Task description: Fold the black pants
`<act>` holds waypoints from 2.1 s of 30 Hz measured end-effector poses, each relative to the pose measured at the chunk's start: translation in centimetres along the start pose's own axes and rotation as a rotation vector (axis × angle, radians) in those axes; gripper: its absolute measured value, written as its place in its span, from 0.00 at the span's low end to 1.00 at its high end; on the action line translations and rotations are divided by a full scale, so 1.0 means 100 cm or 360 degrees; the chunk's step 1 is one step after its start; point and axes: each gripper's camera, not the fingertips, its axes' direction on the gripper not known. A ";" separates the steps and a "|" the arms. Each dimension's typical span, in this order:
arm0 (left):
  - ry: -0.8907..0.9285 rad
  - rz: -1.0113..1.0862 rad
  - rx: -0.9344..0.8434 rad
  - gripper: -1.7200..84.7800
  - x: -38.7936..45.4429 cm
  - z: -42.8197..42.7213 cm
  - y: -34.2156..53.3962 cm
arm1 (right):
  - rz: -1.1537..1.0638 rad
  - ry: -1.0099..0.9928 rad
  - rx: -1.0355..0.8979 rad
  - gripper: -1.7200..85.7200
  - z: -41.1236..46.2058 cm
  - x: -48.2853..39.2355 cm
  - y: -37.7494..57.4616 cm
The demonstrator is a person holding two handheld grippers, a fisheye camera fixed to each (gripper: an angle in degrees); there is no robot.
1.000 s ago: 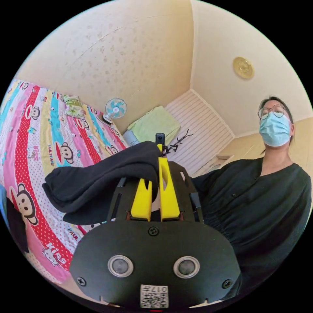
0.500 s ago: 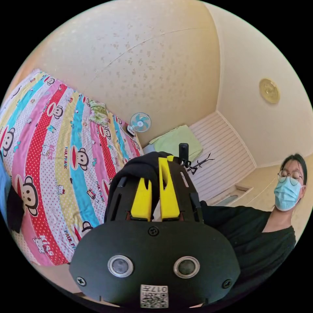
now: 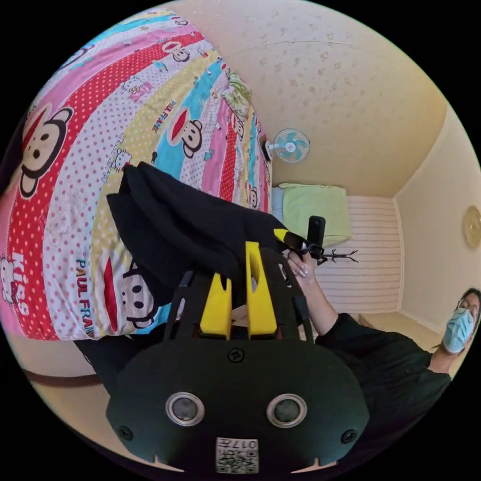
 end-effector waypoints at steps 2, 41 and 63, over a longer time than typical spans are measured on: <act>-0.0079 -0.0160 -0.0176 0.11 -0.029 0.031 0.013 | 0.0240 0.0038 -0.0126 0.07 0.031 0.044 0.021; 0.0243 -0.0252 -0.0363 0.11 0.046 0.044 0.068 | 0.0360 -0.0523 -0.0309 0.10 0.014 0.134 -0.031; -0.0030 0.0446 0.1203 0.11 0.178 -0.510 0.175 | -0.1109 -0.0513 -0.0529 0.08 0.204 -0.288 -0.285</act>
